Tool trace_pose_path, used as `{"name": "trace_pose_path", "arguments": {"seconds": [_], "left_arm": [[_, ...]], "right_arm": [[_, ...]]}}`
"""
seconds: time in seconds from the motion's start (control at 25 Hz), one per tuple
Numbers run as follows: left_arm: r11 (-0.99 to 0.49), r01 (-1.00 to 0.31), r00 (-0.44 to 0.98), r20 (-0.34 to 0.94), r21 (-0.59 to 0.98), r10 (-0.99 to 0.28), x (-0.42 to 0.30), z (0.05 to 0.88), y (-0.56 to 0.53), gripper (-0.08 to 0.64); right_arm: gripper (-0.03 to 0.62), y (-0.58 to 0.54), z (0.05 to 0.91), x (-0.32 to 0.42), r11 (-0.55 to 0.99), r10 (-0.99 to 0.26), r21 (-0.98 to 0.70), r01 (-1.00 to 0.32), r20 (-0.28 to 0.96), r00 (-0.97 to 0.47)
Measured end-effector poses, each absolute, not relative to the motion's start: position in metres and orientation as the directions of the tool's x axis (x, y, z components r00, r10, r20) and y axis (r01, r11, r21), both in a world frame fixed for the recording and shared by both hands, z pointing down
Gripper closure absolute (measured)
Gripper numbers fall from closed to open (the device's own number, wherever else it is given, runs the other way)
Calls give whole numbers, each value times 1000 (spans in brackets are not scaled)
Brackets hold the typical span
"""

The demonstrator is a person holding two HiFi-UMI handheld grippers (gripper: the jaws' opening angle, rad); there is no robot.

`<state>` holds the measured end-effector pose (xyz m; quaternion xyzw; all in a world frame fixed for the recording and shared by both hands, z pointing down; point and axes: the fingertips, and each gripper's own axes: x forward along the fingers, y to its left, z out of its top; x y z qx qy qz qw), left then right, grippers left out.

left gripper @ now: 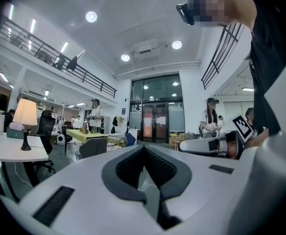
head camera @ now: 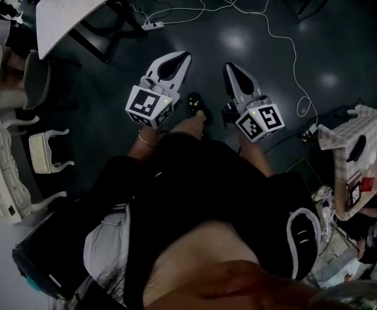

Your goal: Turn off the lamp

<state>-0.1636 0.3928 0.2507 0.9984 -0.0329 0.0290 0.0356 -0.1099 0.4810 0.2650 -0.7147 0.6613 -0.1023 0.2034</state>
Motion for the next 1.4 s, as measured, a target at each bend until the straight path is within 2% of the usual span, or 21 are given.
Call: {"name": "trace_pose_path", "arguments": {"seconds": [1.4], "left_arm": [[-960, -258, 966, 39, 105, -255, -89, 264, 208, 554]], "right_arm": [[592, 276, 260, -25, 152, -988, -373, -915, -84, -129]]}}
